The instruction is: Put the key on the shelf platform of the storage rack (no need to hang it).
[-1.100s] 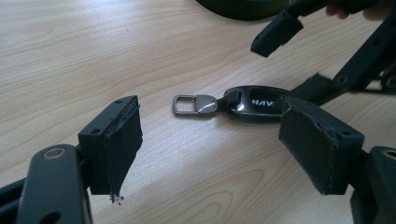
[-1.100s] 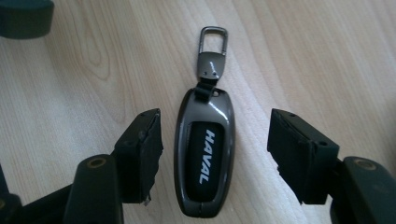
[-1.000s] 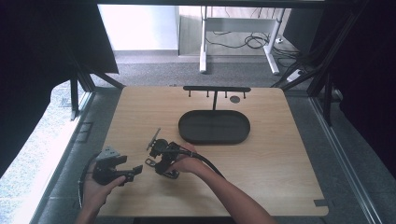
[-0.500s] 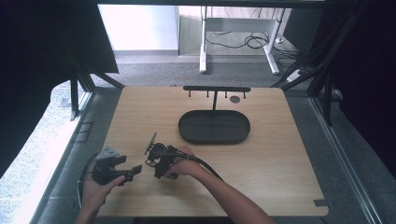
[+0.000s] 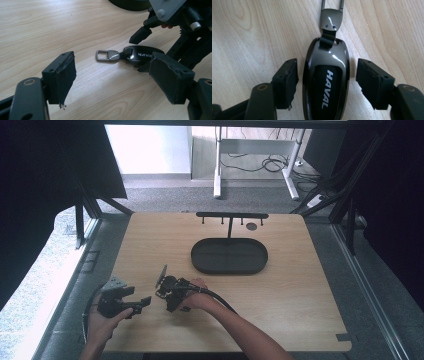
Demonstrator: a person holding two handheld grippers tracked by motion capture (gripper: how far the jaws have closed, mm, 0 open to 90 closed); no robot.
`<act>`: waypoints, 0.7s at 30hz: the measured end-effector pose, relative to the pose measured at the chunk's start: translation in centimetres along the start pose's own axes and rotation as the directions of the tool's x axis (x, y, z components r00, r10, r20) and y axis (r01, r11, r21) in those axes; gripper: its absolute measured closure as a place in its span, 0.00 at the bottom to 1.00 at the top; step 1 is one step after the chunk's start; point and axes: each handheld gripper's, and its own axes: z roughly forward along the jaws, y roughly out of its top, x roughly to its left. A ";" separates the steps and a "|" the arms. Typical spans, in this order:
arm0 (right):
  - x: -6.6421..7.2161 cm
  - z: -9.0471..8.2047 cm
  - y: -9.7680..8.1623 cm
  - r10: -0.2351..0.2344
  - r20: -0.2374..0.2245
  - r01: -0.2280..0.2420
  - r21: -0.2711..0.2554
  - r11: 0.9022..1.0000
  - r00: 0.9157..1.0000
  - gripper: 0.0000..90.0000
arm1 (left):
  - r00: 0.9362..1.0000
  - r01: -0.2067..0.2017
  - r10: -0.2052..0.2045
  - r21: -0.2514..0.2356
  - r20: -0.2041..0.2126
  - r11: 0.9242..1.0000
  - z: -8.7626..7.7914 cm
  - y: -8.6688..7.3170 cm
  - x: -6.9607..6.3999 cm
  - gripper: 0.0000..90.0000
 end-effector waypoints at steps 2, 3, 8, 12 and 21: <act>0.0 0.1 0.0 0.002 0.006 -0.002 0.000 1.000 1.000 0.40 | 1.000 0.000 0.000 -0.001 0.000 1.000 0.0 0.0 0.0 0.24; 0.0 0.1 0.0 0.002 0.006 -0.002 0.000 1.000 1.000 0.40 | 1.000 0.000 0.000 -0.001 0.000 1.000 0.0 0.0 0.0 0.24; 0.0 0.2 -0.1 0.004 -0.006 -0.004 0.000 1.000 1.000 0.41 | 1.000 -0.001 0.001 0.003 0.000 1.000 0.1 0.0 0.0 0.24; -0.2 0.2 -0.1 0.010 -0.014 -0.010 -0.011 1.000 1.000 0.48 | 1.000 -0.002 0.002 0.001 0.001 1.000 0.0 0.0 -0.1 0.24; -0.5 0.1 -0.2 0.013 -0.026 -0.013 -0.009 1.000 1.000 0.54 | 1.000 -0.003 0.003 0.003 0.001 1.000 0.1 0.0 -0.1 0.24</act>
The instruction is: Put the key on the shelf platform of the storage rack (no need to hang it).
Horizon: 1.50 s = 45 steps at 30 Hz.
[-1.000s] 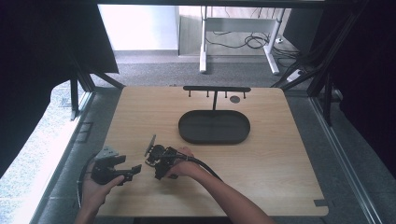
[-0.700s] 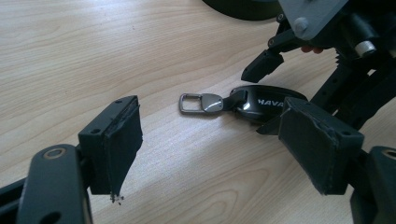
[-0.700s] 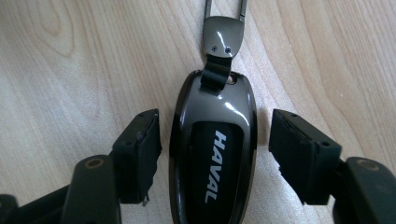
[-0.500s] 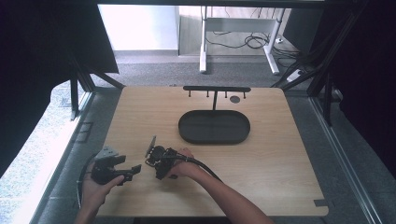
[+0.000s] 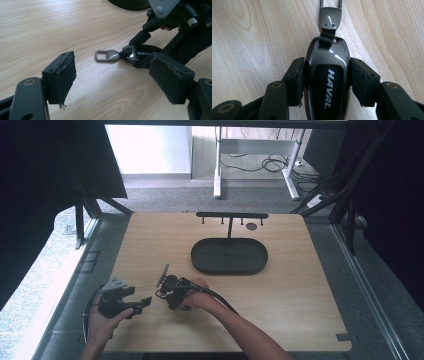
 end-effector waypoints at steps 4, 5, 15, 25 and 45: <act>0.0 0.0 0.0 0.007 0.000 -0.007 0.001 1.000 1.000 0.54 | 1.000 0.001 -0.001 -0.002 -0.001 1.000 0.0 0.0 0.0 0.24; 0.0 0.0 0.0 0.008 0.004 -0.008 0.002 1.000 1.000 0.54 | 1.000 0.001 -0.001 -0.003 -0.002 1.000 0.0 0.0 0.0 0.24; -0.5 -0.1 0.0 0.055 -0.039 -0.055 0.003 0.998 0.998 0.54 | 1.000 -0.001 0.001 0.002 -0.002 1.000 0.0 -0.1 0.0 0.24; -0.9 -2.5 -0.4 0.048 -0.082 -0.051 -0.036 0.998 0.995 0.55 | 1.000 -0.001 0.001 -0.001 -0.002 1.000 0.0 0.0 0.0 0.24; -1.7 -7.7 -1.6 0.028 -0.070 -0.036 -0.127 0.991 0.997 0.55 | 1.000 -0.003 0.003 0.000 -0.002 1.000 0.1 0.0 -0.1 0.24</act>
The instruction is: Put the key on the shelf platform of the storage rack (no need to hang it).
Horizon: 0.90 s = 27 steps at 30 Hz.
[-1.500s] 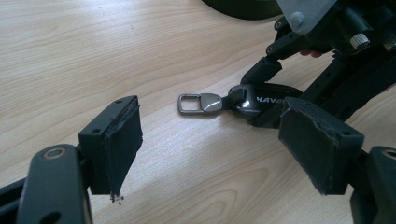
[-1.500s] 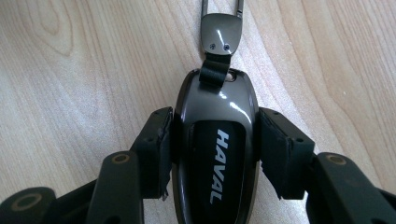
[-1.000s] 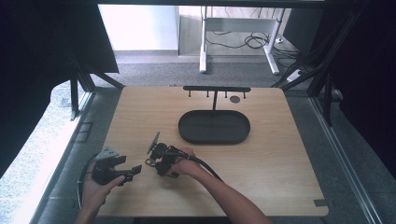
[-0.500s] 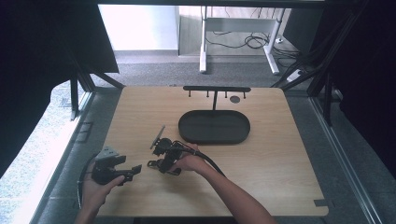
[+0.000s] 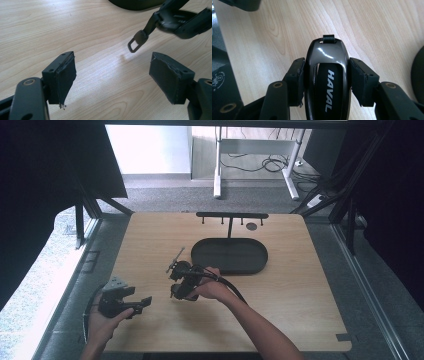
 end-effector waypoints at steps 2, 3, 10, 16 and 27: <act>0.0 -0.2 0.0 0.001 0.001 -0.001 -0.004 1.000 1.000 0.55 | 1.000 0.000 0.000 0.001 0.000 1.000 0.0 0.0 0.0 0.24; 0.0 -0.4 -0.1 -0.005 0.003 0.005 -0.005 1.000 1.000 0.55 | 1.000 0.001 -0.001 0.002 0.000 1.000 0.1 0.0 0.0 0.24; -0.4 -2.0 -0.7 0.002 0.020 -0.001 -0.030 1.000 1.000 0.55 | 1.000 -0.002 0.002 0.002 0.000 1.000 0.1 0.0 0.0 0.24; -0.7 -2.9 -1.2 -0.003 0.044 0.005 -0.047 0.999 0.999 0.55 | 1.000 -0.005 0.005 0.005 0.003 1.000 0.2 0.0 -0.1 0.24; -1.4 -3.5 -1.9 0.001 0.063 0.001 -0.041 0.999 0.998 0.55 | 1.000 -0.006 0.006 0.006 0.003 1.000 0.2 0.0 -0.1 0.24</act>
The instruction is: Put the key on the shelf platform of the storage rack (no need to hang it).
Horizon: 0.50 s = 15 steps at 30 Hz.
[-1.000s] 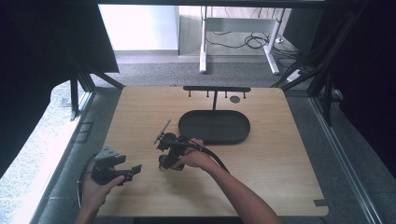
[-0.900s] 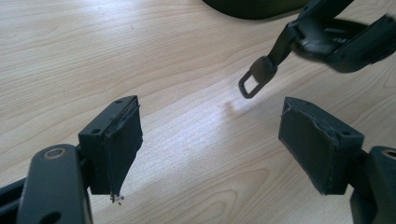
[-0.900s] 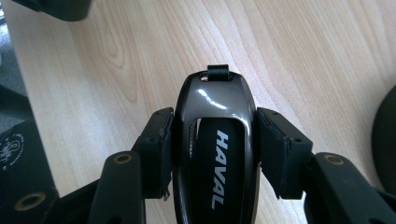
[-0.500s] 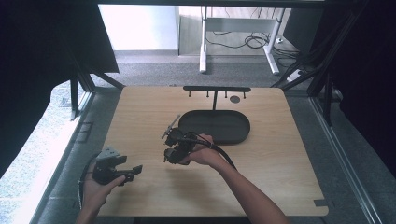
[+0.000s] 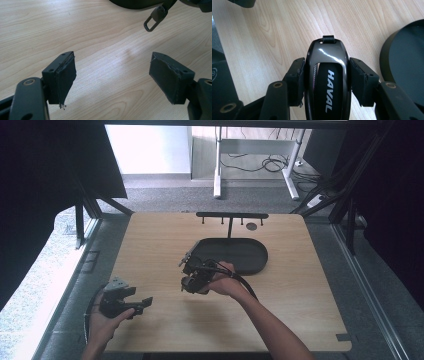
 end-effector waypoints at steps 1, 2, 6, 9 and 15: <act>-0.1 -0.1 -0.1 0.007 0.001 -0.007 0.001 1.000 1.000 0.55 | 1.000 -0.002 0.002 0.001 0.000 1.000 0.0 0.0 0.0 0.24; -0.3 -0.2 -0.3 0.013 0.006 -0.013 0.001 1.000 1.000 0.55 | 1.000 -0.003 0.003 0.000 -0.001 1.000 0.0 0.0 0.0 0.24; -0.6 -0.3 -0.6 0.015 0.010 -0.015 0.002 1.000 1.000 0.55 | 1.000 -0.003 0.003 -0.001 -0.002 1.000 0.0 0.0 0.0 0.24; -0.9 -0.4 -0.8 0.024 0.014 -0.024 0.002 1.000 1.000 0.55 | 1.000 -0.001 0.001 0.001 -0.001 1.000 0.1 0.0 0.0 0.24; -1.6 -0.5 -1.3 0.049 0.030 -0.050 0.012 0.999 0.998 0.55 | 1.000 0.000 0.000 -0.003 -0.002 1.000 0.0 0.0 0.0 0.24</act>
